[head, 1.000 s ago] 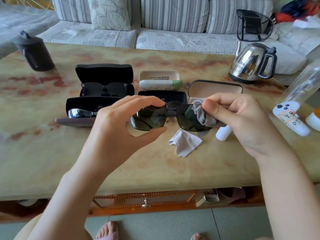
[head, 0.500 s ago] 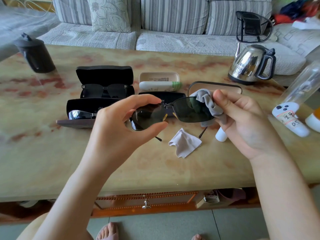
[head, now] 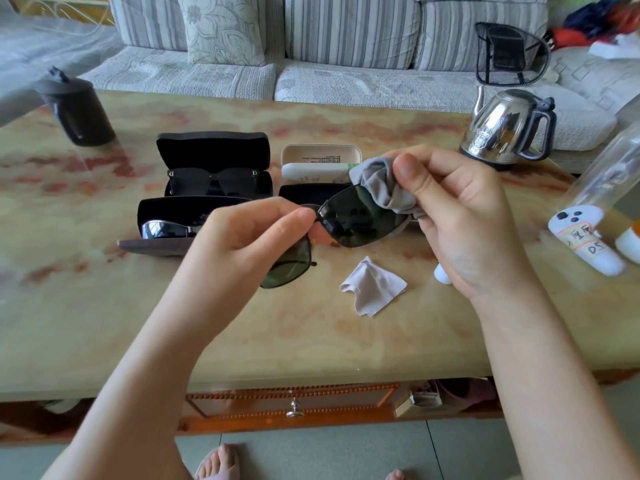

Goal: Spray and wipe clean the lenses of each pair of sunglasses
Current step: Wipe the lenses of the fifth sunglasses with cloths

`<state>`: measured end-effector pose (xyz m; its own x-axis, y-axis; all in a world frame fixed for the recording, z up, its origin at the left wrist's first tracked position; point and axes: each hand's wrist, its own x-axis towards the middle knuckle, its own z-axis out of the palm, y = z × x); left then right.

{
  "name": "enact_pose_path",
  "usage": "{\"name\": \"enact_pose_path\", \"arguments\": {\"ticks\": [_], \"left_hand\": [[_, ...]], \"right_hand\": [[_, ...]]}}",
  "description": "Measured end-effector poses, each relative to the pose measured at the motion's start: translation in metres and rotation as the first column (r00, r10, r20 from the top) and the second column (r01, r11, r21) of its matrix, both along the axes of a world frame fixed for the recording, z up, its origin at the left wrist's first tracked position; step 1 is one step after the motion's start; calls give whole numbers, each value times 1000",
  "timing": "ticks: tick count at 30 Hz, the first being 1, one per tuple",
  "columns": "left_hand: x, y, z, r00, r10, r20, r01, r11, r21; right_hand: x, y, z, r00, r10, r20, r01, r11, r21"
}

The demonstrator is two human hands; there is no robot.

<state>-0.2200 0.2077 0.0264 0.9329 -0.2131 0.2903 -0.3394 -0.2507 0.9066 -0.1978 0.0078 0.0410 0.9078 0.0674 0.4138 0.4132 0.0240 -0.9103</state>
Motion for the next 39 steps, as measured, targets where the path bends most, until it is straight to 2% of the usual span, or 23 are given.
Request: {"name": "enact_pose_path", "arguments": {"ticks": [3, 5, 8, 12, 14, 17, 19, 22, 27, 31, 39], "left_hand": [[0, -1, 0, 997, -48, -58, 43, 995, -91], [-1, -2, 0, 995, -35, -89, 23, 990, -136], [1, -5, -5, 991, 18, -132, -46, 977, -208], [1, -8, -7, 983, 58, -174, -103, 958, -266], [0, -10, -7, 983, 51, -174, -95, 962, -255], [-3, -16, -8, 988, 73, -133, -98, 976, -193], [-6, -20, -8, 992, 82, -98, -98, 981, -167], [-10, -24, -7, 996, 60, -68, -71, 984, -166], [-10, -30, -10, 997, 76, -19, -78, 989, -129], [-11, -33, -12, 998, 69, -9, -69, 985, -156], [-10, -34, -14, 997, 76, -16, -77, 987, -141]], "right_hand": [[1, 7, 1, 995, -97, 36, 96, 995, 39], [2, 8, 2, 975, -224, 14, 220, 966, 132], [4, 1, 3, 930, -322, -176, 363, 877, 315], [-3, 0, -10, 885, -190, -426, 360, 858, 367], [-10, 5, -16, 898, -87, -430, 290, 852, 435], [-18, 12, -12, 934, 55, -353, 150, 837, 527], [-22, 15, -9, 954, 54, -294, 100, 869, 485], [-23, 18, -8, 960, -49, -277, 153, 917, 367], [-24, 24, -9, 957, -77, -278, 174, 924, 340], [-27, 27, -15, 957, -230, -177, 262, 946, 189], [-19, 25, -21, 941, -336, -34, 336, 942, -10]]}}
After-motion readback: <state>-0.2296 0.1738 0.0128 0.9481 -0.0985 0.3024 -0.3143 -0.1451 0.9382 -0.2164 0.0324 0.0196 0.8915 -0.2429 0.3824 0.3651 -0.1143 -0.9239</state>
